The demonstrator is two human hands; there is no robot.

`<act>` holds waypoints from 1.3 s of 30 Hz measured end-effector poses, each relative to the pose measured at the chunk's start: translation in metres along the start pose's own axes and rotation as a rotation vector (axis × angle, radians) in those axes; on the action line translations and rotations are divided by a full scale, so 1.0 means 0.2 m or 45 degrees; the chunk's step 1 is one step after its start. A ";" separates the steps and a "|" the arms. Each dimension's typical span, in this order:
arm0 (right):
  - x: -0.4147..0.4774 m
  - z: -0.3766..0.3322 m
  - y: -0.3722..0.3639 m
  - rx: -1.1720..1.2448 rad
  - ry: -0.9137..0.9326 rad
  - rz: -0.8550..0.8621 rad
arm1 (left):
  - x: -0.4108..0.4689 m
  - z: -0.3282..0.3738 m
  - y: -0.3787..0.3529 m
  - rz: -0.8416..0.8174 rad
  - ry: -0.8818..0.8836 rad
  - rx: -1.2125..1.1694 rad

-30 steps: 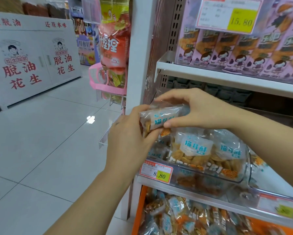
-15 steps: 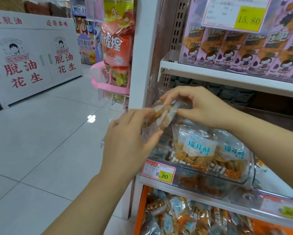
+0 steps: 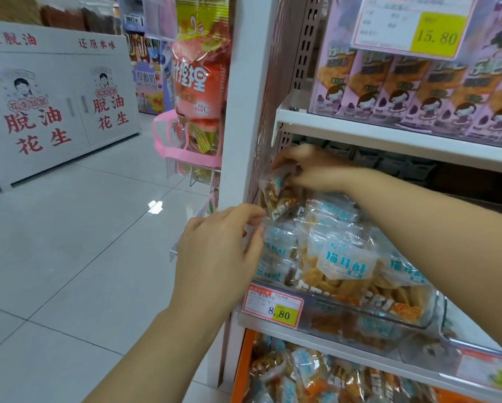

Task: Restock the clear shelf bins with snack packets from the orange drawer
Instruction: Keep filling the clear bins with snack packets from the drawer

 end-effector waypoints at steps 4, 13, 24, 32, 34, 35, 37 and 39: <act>0.05 0.06 -0.01 0.008 -0.100 -0.030 | 0.00 -0.01 0.00 0.009 -0.019 -0.007; 0.08 0.15 -0.06 -0.185 -0.419 0.304 | -0.01 -0.02 -0.01 -0.010 -0.033 0.008; 0.00 0.11 -0.03 -0.073 -0.344 0.115 | -0.02 0.01 -0.02 -0.055 -0.048 0.008; 0.05 0.08 -0.09 -0.566 -0.402 0.030 | -0.01 0.02 -0.04 -0.068 -0.056 0.013; 0.05 0.09 -0.10 -0.546 -0.432 0.153 | -0.01 0.02 -0.03 -0.069 -0.047 0.021; 0.05 0.09 -0.10 -0.552 -0.446 0.190 | -0.01 0.01 -0.03 -0.069 -0.047 0.028; 0.05 0.09 -0.10 -0.595 -0.465 0.202 | -0.01 0.01 -0.03 -0.067 -0.049 0.036; 0.05 0.08 -0.10 -0.661 -0.472 0.179 | -0.02 0.01 -0.03 -0.068 -0.042 0.029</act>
Point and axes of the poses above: each hand's wrist, its own x-axis towards the middle knuckle, its own y-axis out of the back of the hand, z = x × y, the point moved 2 cm from there along x, towards the middle knuckle, and after that the axes turned 10 degrees about -x, right-handed, at the moved point
